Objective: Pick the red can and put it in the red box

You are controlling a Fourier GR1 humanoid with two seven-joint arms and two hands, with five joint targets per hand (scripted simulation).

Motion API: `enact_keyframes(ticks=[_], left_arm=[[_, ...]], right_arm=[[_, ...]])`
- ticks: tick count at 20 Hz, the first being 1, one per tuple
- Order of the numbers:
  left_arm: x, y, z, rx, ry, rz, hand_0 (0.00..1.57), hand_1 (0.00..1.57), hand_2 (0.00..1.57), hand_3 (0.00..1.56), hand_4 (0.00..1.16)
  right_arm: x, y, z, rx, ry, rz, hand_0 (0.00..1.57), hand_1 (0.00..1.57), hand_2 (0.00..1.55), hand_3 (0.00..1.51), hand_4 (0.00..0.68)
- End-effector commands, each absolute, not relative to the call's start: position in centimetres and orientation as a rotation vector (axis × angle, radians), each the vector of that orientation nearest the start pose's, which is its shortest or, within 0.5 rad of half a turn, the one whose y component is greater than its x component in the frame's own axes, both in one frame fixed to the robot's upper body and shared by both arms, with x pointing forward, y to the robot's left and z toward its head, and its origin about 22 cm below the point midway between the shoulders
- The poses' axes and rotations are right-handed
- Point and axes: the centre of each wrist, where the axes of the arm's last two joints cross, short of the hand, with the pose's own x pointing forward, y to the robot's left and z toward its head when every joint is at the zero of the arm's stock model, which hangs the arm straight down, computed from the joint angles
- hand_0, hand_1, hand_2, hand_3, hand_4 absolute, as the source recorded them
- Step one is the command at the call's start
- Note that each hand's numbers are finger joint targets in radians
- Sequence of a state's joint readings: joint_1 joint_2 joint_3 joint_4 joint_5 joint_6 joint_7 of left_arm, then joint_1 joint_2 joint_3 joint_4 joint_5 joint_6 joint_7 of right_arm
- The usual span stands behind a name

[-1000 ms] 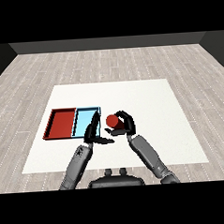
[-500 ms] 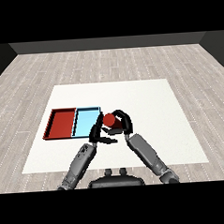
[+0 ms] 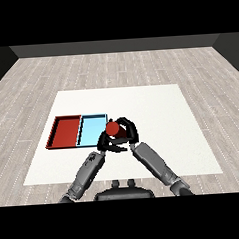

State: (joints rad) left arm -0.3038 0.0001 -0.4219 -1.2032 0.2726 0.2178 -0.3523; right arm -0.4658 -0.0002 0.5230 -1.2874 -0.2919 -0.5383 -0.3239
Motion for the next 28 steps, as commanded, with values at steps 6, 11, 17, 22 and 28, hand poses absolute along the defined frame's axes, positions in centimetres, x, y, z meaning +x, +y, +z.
enact_keyframes(ticks=[6, 11, 17, 22, 28], left_arm=[[27.6, 10.0, -1.8, -0.358, -1.753, -0.119, 0.0, 0.0, 0.0, 0.0, 0.0], [26.7, 9.7, 1.0, -0.351, -1.771, -0.134, 0.0, 0.0, 0.0, 0.0, 0.06], [28.2, 9.4, -2.3, -0.115, -1.715, -0.022, 0.61, 0.61, 0.63, 0.0, 0.61], [29.7, 8.1, -0.1, -0.084, -1.664, 0.012, 1.57, 1.57, 1.5, 1.38, 0.91], [29.0, 8.2, -0.9, -0.006, -1.723, 0.044, 1.57, 1.57, 1.51, 1.41, 1.0]], right_arm=[[27.8, -4.2, 3.5, 0.24, -1.915, 0.044, 1.5, 1.5, 1.45, 1.38, 0.618], [28.9, -3.5, 4.9, 0.223, -1.914, 0.065, 1.48, 1.48, 1.46, 1.37, 0.636], [28.1, -4.0, 2.8, 0.248, -1.91, 0.1, 1.47, 1.47, 1.45, 1.37, 0.629], [28.4, -3.3, 4.3, 0.261, -1.901, 0.086, 1.53, 1.53, 1.46, 1.38, 0.626], [29.0, -3.1, 5.1, 0.281, -1.9, 0.097, 1.46, 1.46, 1.45, 1.38, 0.607]])
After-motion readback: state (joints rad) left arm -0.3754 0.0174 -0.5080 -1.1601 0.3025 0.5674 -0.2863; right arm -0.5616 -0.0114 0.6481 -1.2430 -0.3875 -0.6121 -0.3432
